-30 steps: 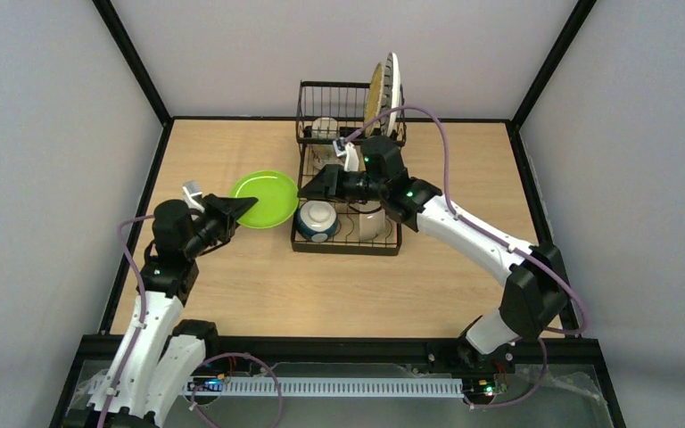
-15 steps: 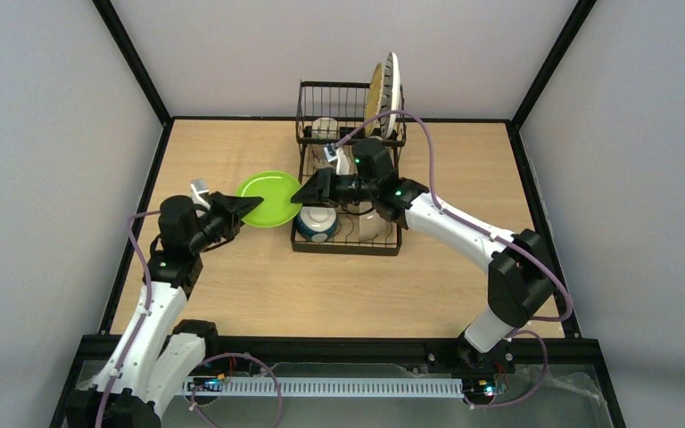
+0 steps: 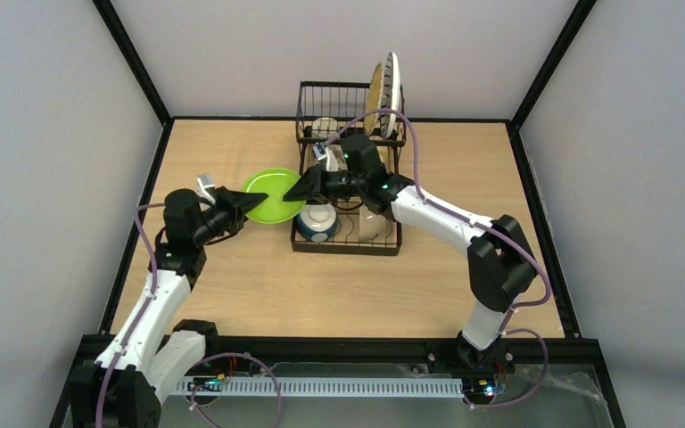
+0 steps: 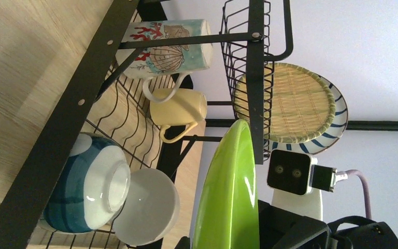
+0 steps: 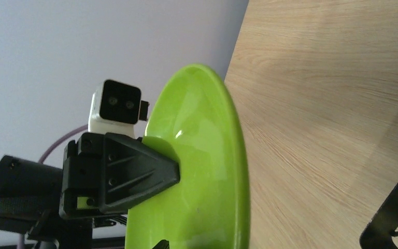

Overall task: Load the mixed dishes into the dish rack
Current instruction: Pass from the left arm to the right

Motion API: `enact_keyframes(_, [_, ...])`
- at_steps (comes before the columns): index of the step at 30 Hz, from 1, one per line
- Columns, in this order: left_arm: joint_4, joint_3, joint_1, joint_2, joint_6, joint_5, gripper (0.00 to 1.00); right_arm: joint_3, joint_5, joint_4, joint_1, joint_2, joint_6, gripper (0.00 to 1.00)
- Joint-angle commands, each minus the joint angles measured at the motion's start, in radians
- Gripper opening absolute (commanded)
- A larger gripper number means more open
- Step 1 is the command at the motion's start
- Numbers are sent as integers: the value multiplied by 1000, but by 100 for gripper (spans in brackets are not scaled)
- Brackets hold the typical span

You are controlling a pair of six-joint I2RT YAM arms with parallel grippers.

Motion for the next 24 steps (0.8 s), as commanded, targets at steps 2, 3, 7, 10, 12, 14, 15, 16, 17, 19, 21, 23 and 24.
enact_keyframes(2, [46, 7, -14, 29, 26, 43, 2, 61, -38, 29, -1, 37, 20, 52])
enact_keyframes(3, [46, 7, -15, 33, 30, 46, 2, 62, -38, 29, -2, 40, 22, 45])
enact_keyframes(7, [51, 8, -15, 40, 34, 46, 2, 69, -39, 18, -1, 49, 18, 11])
enact_keyframes(10, [54, 15, -15, 55, 37, 52, 2, 73, -35, 7, -2, 54, 10, 0])
enact_keyframes(12, [18, 31, -16, 71, 57, 49, 2, 79, -28, -4, -2, 54, -1, 0])
enact_keyframes(14, [-34, 57, -16, 87, 89, 39, 13, 96, -13, -43, -2, 54, -23, 0])
enact_keyframes(15, [-67, 66, -14, 91, 100, 30, 25, 107, -6, -59, -2, 53, -36, 0])
enact_keyframes(16, [-88, 74, -13, 90, 110, 16, 36, 118, 4, -73, -2, 52, -48, 0])
enact_keyframes(17, [-101, 79, -13, 85, 116, 5, 49, 135, 10, -90, -2, 52, -60, 0])
enact_keyframes(19, [-116, 85, -7, 75, 123, -12, 64, 160, 24, -123, -2, 52, -86, 0])
enact_keyframes(21, [-144, 97, 7, 72, 137, -22, 76, 193, 46, -164, -1, 52, -121, 0])
enact_keyframes(23, [-188, 114, 14, 76, 160, -33, 87, 236, 76, -216, -2, 54, -161, 0])
enact_keyframes(24, [-203, 124, 15, 79, 170, -39, 90, 259, 92, -243, -1, 55, -180, 0])
